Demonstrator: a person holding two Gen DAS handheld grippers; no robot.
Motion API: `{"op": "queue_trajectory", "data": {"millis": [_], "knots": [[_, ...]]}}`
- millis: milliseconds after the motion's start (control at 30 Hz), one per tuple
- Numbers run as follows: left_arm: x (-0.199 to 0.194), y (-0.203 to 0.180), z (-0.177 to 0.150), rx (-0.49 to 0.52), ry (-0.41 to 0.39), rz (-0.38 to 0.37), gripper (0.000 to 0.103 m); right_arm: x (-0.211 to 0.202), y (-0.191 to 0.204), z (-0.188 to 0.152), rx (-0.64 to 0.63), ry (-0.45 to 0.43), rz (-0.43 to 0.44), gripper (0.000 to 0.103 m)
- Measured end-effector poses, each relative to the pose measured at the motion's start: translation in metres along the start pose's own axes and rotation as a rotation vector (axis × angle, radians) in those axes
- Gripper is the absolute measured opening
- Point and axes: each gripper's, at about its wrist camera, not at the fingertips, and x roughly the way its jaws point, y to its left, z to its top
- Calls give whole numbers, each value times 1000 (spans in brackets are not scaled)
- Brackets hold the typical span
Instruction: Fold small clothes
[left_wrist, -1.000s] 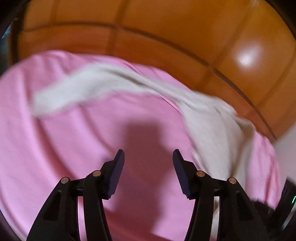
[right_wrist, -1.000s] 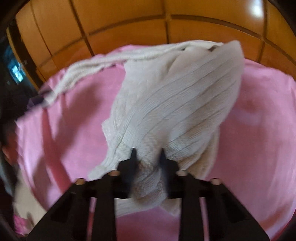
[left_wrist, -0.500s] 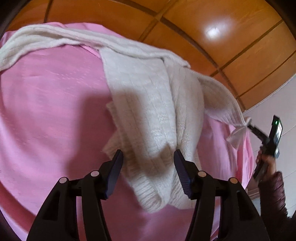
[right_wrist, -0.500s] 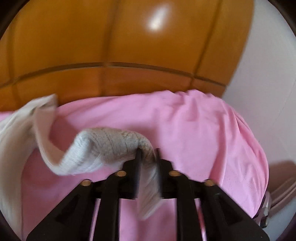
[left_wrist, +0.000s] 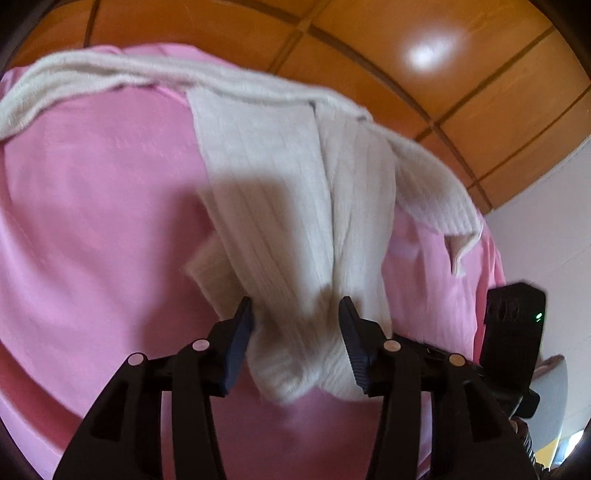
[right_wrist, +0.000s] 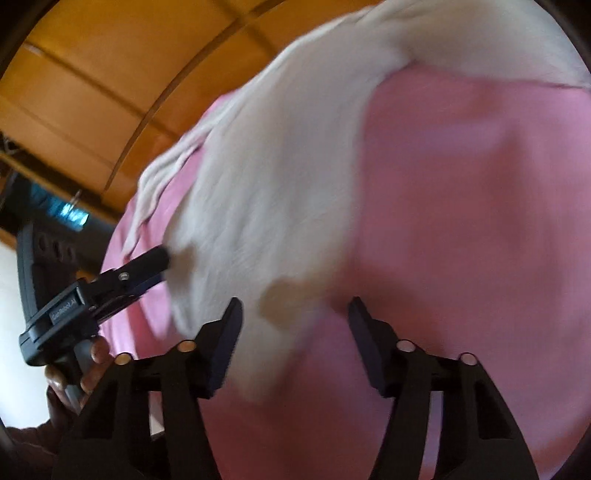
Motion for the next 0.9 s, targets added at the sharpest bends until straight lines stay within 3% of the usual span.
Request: {"op": "queue_trajectory", "data": {"millis": [33, 67, 100, 233, 467, 600, 767, 900], "knots": [[7, -3, -2, 17, 15, 10, 13, 2, 4, 2, -9, -6, -13, 48], [8, -4, -2, 31, 19, 27, 10, 3, 7, 5, 5, 0, -9, 19], [5, -3, -2, 35, 6, 34, 9, 1, 7, 8, 20, 3, -5, 7], [-45, -4, 5, 69, -103, 6, 8, -38, 23, 19, -64, -75, -14, 7], [-165, 15, 27, 21, -300, -53, 6, -178, 51, 46, -203, -406, -60, 6], [-228, 26, 22, -23, -391, -74, 6, -245, 56, 36, -238, -547, -116, 5], [-270, 40, -9, -63, -398, -36, 6, -283, 40, 10, -215, -564, -141, 5], [-267, 59, -50, -123, -307, 17, 6, -271, 15, -30, -151, -435, -155, 5]]}}
